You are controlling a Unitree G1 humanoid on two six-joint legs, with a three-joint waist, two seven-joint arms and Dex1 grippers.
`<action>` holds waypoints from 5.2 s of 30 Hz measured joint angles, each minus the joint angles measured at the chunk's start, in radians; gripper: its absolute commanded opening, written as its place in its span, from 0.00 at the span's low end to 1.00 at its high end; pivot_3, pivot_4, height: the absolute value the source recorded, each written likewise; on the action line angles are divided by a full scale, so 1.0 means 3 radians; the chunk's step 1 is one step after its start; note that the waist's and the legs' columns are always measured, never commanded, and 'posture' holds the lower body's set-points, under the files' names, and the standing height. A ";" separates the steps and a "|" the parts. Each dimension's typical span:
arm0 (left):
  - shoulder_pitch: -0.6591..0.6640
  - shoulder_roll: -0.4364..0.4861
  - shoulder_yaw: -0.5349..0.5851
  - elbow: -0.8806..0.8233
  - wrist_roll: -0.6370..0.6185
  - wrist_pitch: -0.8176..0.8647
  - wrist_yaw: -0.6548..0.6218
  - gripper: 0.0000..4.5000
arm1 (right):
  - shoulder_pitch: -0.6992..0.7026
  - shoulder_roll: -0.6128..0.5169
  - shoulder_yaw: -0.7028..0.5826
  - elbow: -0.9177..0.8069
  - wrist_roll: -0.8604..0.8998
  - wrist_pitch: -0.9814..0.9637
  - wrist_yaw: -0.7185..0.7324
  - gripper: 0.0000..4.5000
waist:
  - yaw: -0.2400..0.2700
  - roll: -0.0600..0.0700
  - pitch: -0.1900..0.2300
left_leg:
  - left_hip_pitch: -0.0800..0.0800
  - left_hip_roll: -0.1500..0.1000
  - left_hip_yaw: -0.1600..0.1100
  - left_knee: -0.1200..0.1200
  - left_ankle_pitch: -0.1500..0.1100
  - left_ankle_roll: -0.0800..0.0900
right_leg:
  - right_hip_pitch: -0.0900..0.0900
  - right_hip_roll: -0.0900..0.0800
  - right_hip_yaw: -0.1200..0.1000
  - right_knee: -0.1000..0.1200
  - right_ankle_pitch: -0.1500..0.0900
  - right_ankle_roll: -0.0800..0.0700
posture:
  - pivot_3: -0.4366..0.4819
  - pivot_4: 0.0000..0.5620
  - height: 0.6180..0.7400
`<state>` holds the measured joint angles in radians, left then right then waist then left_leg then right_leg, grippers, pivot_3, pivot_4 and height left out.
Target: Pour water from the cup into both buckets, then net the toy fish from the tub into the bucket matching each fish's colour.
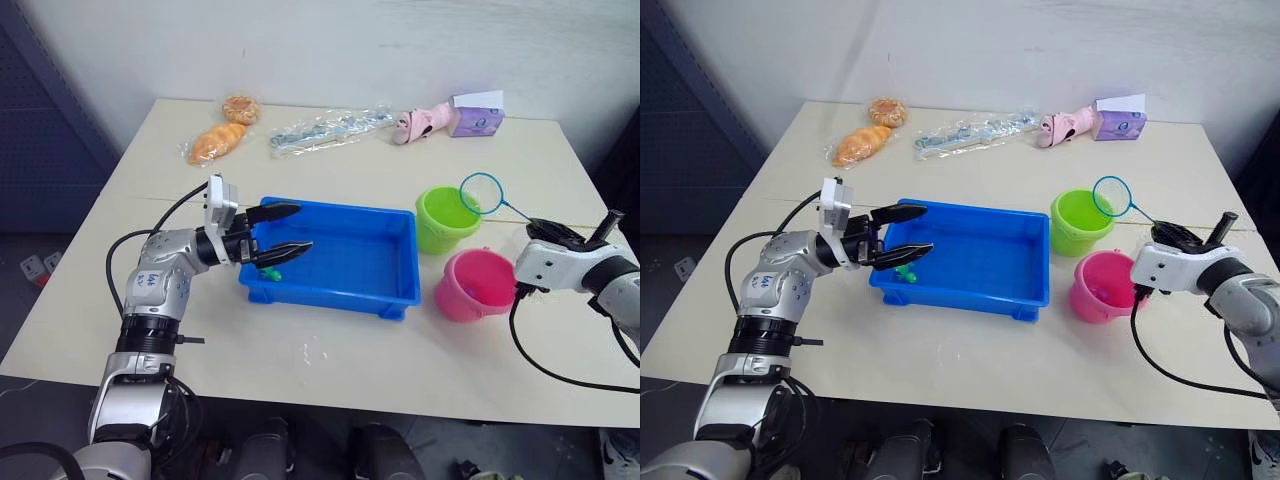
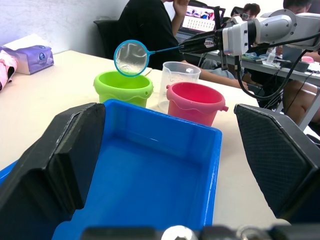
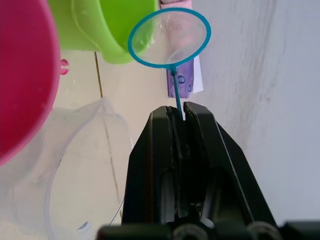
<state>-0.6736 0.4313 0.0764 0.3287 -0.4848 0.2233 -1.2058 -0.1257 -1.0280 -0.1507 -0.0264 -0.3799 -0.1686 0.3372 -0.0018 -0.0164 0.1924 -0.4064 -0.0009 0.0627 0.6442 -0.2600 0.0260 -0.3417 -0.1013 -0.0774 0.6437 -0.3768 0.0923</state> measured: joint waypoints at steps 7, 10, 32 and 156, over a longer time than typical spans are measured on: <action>0.0057 0.0341 0.0027 0.0144 0.0063 -0.0202 -0.0219 0.99 | -0.0472 0.0653 -0.0169 -0.0759 0.1623 0.1073 0.0684 0.00 | -0.0013 0.0004 0.0002 | 0.0002 0.0012 -0.0002 0.0002 0.0001 -0.0004 | 0.0001 0.0011 0.0001 0.0003 0.0000 -0.0001 | 0.48 0.27 1.00; 0.0166 0.0530 0.0120 0.0284 0.0073 -0.0352 -0.0332 0.99 | -0.0648 0.0666 0.0126 -0.1276 0.2191 0.1869 0.1042 0.00 | -0.0009 0.0004 0.0002 | 0.0001 0.0012 -0.0004 0.0002 -0.0002 0.0000 | 0.0001 0.0008 0.0001 0.0002 0.0000 -0.0002 | 0.48 0.27 1.00; 0.0626 0.1051 0.0307 0.0353 0.0211 -0.0674 -0.0403 0.99 | -0.1991 0.1316 0.2136 -0.0683 0.1794 0.3343 0.1452 0.00 | -0.0093 0.0005 0.0002 | -0.0006 -0.0011 -0.0005 0.0004 -0.0011 0.0015 | -0.0009 -0.0022 -0.0005 0.0017 0.0000 -0.0003 | 0.48 0.27 1.00; 0.0058 0.1354 -0.0080 0.0099 0.0625 -0.0152 -0.0246 0.99 | -0.2294 0.2107 0.2000 0.0334 0.1711 0.3284 0.0995 0.00 | -0.0107 0.0009 0.0012 | -0.0011 -0.0008 0.0005 0.0002 -0.0008 0.0008 | -0.0032 -0.0017 0.0001 0.0050 -0.0001 -0.0004 | 0.48 0.27 1.00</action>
<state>-0.6561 0.8375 0.0526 0.3584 -0.2973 0.1778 -1.2797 -0.8139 -0.3959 0.4492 0.0739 0.1335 0.8166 0.6356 -0.0339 -0.0138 0.1960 -0.4098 -0.0034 0.0642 0.6447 -0.2624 0.0285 -0.3512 -0.1064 -0.0772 0.6586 -0.3770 0.0910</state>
